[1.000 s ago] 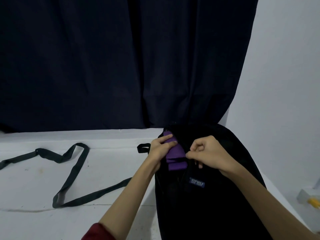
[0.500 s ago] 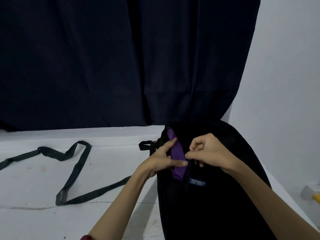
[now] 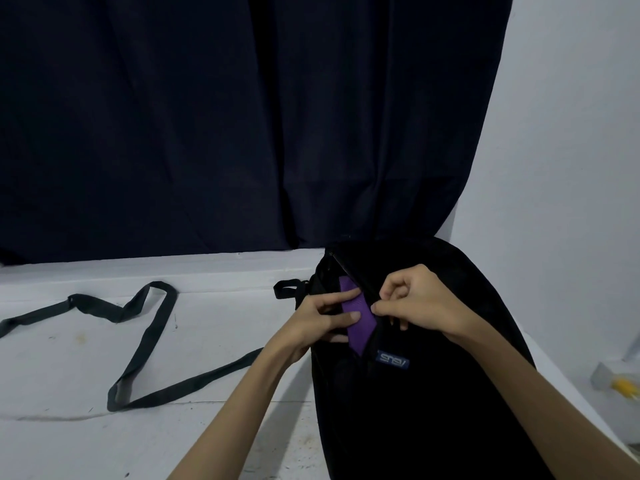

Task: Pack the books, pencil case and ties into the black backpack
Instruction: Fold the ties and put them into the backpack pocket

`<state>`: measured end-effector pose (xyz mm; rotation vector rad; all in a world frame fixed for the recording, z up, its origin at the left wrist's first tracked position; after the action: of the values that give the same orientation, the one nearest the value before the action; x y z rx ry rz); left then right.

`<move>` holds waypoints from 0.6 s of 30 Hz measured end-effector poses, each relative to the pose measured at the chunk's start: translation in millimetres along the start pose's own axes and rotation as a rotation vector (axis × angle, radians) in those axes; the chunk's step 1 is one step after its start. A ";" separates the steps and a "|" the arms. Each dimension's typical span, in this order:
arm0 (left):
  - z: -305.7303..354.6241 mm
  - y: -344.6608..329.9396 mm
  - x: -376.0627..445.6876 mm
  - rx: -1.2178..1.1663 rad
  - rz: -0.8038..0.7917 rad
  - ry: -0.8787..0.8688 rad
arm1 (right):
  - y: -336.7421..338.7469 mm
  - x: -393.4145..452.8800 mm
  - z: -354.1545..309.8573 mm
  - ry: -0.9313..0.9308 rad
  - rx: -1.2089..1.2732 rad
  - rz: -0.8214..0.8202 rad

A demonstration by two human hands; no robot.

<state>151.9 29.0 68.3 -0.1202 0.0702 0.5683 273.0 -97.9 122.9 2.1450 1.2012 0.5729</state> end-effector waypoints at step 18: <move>-19.6 -15.4 -1.0 0.333 0.031 -0.107 | -5.4 4.1 -4.0 -0.004 0.025 0.009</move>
<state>158.7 13.1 50.4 0.2352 0.0620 0.5862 269.4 -90.9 122.3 2.1726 1.2026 0.5606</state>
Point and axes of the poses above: each hand's wrist, its own x-axis towards the middle knuckle, its own y-axis out of the back of the hand, z = x × y, the point moved 1 cm from there along x, towards the middle knuckle, and after that the axes turned 7 degrees about -x, right-handed, at the moved point
